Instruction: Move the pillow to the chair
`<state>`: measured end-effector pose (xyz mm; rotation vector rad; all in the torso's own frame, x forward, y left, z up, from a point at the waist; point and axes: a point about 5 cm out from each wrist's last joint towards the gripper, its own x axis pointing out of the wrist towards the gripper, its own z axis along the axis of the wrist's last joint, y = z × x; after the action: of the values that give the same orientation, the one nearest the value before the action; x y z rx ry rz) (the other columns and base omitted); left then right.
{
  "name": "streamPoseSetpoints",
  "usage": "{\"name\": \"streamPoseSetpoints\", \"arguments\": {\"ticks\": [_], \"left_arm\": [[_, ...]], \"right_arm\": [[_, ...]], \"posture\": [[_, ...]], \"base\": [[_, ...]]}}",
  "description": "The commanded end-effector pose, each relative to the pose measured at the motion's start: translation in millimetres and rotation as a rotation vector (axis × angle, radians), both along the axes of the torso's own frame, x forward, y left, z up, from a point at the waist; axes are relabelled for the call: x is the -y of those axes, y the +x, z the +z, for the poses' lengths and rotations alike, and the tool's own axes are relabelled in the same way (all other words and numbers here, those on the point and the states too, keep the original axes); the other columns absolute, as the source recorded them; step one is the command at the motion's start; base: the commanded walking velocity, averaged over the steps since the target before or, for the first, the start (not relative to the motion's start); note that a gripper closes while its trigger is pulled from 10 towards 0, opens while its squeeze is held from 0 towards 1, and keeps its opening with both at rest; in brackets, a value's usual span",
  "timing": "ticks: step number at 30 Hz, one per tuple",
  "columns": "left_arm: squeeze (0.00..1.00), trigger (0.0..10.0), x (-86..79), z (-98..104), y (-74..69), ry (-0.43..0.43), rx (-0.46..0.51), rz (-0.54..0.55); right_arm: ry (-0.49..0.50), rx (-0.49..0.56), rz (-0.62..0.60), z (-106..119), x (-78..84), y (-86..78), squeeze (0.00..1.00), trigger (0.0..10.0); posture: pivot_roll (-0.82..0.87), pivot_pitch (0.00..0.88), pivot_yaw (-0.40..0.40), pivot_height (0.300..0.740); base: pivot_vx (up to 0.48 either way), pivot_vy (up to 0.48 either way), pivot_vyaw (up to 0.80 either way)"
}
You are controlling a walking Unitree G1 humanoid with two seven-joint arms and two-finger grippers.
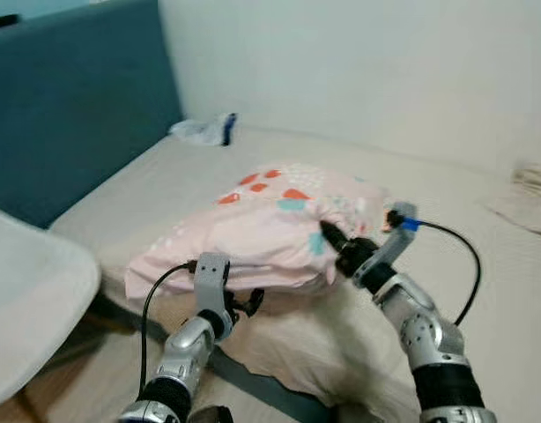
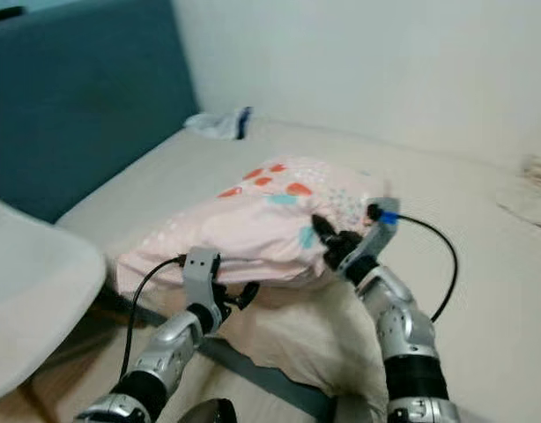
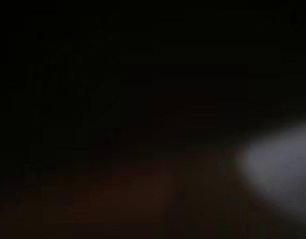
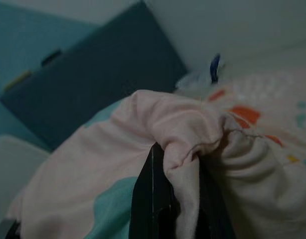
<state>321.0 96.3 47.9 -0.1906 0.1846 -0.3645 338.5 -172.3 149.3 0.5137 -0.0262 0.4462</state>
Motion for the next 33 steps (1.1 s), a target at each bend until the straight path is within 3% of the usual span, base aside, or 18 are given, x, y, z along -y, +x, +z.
{"name": "streamPoseSetpoints", "arguments": {"ticks": [1,16,26,27,28,29,33], "left_arm": [[0.00,10.0,-8.9,2,3.6,-0.005,0.008,0.050],[0.00,10.0,-24.7,11,13.5,0.037,0.053,0.181],[0.00,10.0,-30.6,17,18.7,0.052,0.072,0.219],[0.00,10.0,-29.3,18,19.0,0.061,0.079,0.219],[0.00,10.0,-28.6,18,19.1,0.066,0.083,0.218],[0.00,10.0,-27.7,19,19.1,0.071,0.088,0.216],[0.00,10.0,-26.3,19,19.1,0.074,0.097,0.215]], "right_arm": [[0.001,0.031,0.001,6,-3.6,4.7,0.00,0.0],[0.008,0.087,0.017,20,-16.4,15.6,0.00,0.0],[-0.040,0.131,0.050,33,-29.9,21.3,0.00,0.0],[-0.068,0.144,0.062,34,-34.4,21.9,0.00,7.9],[-0.070,0.152,0.064,35,-35.3,22.0,0.00,7.9],[-0.064,0.168,0.066,37,-36.1,21.1,0.00,10.0],[-0.054,0.192,0.075,41,-38.2,20.0,0.00,10.0]], "posture": [[-0.07,0.000,0.054,0.659],[-0.07,0.000,0.042,0.737],[-0.07,0.000,0.026,0.740],[-0.07,0.000,0.024,0.740],[-0.07,0.000,0.023,0.740],[-0.06,0.000,0.022,0.740],[-0.06,0.000,0.021,0.740]], "base": [[0.000,0.000,0.00],[0.000,0.000,0.00],[0.000,0.000,0.00],[0.000,0.000,0.00],[0.000,0.000,0.00],[0.000,0.000,0.00],[0.000,0.000,0.38]]}}
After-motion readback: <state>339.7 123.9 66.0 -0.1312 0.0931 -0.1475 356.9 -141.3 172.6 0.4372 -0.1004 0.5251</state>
